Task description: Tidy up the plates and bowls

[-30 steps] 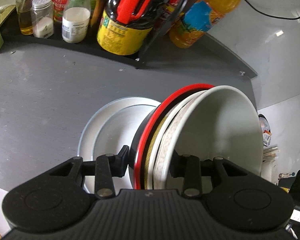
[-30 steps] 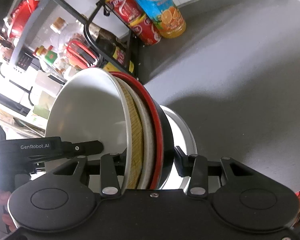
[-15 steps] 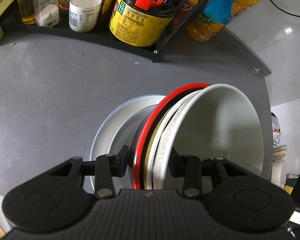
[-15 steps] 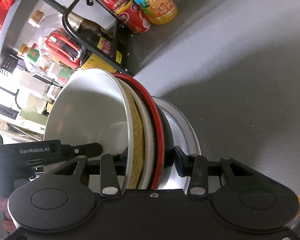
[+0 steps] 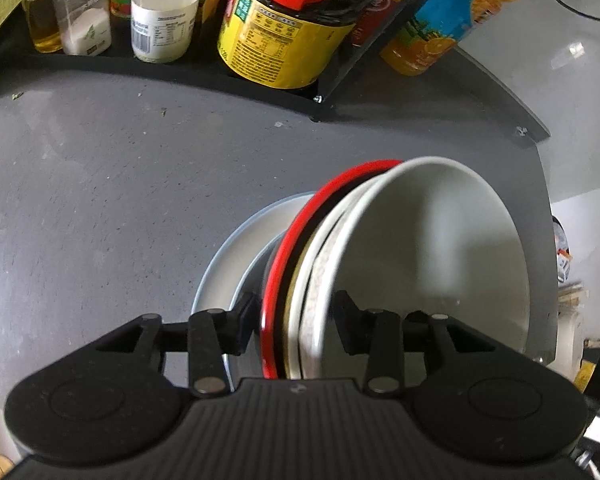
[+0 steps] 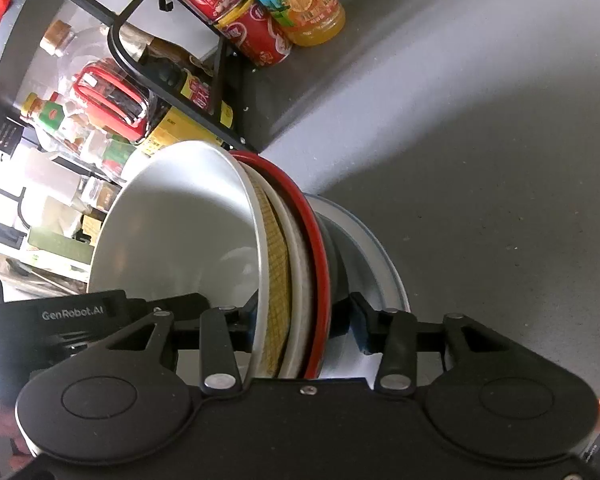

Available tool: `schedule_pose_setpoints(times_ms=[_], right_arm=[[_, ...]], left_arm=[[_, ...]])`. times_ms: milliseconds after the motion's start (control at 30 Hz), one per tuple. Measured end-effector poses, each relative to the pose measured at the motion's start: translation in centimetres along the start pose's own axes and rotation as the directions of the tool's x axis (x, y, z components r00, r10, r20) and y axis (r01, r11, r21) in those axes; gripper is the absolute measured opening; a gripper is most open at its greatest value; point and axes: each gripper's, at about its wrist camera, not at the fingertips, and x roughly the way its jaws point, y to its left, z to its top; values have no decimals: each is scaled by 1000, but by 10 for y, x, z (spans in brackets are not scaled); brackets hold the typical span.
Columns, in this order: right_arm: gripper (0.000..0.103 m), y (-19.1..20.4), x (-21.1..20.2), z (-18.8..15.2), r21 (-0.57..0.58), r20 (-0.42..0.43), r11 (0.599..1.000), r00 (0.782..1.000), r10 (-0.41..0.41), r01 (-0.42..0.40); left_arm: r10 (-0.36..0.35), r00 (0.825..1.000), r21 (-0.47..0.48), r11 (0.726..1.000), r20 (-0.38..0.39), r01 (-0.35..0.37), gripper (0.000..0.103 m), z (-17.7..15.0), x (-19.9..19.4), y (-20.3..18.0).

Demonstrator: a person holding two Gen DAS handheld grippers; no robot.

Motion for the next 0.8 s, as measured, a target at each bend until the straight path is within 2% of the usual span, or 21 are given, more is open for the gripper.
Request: schedule_pose_setpoints(times_ms=[133,233,300,367,433,467,600,667,800], right_arm=[[48,2,-3,-6,3,7,1000,1000,-16,16],[50,3,-8,-10,22,20,1000,1000,-19,19],[58,5,-16,-12,36,36,999,999,-3,2],[71,7,-24,-13,21,55,1000,998,-4,3],[78,10,-29,-13,-1,79,1000,997,-18,18],[78,9,-31,-13,-7,89,1000,996,-19,20],[79,6,-42,-16,2,122,999,992,-32,32],[87,7,-51,-21,-12,151,999,988,-38,41],[94,4,-78,-36,-39,223,997,974,-49,59]], left_arm=[[-11,1000,23,1000,-14,11,41,-2,1,1],[-2,1000,36,999,-28,3,45,-4,0,-1],[14,999,61,998,-36,-12,49,-4,-1,-5],[32,999,78,997,-35,-29,59,-4,-7,-10],[46,999,81,996,-19,-44,70,-4,-14,-12],[50,999,86,995,0,-50,75,-4,-19,-13],[64,998,81,994,28,-66,78,-6,-29,-12],[65,997,70,995,30,-67,78,-8,-32,-11],[81,995,98,991,58,-87,78,-15,-40,-16]])
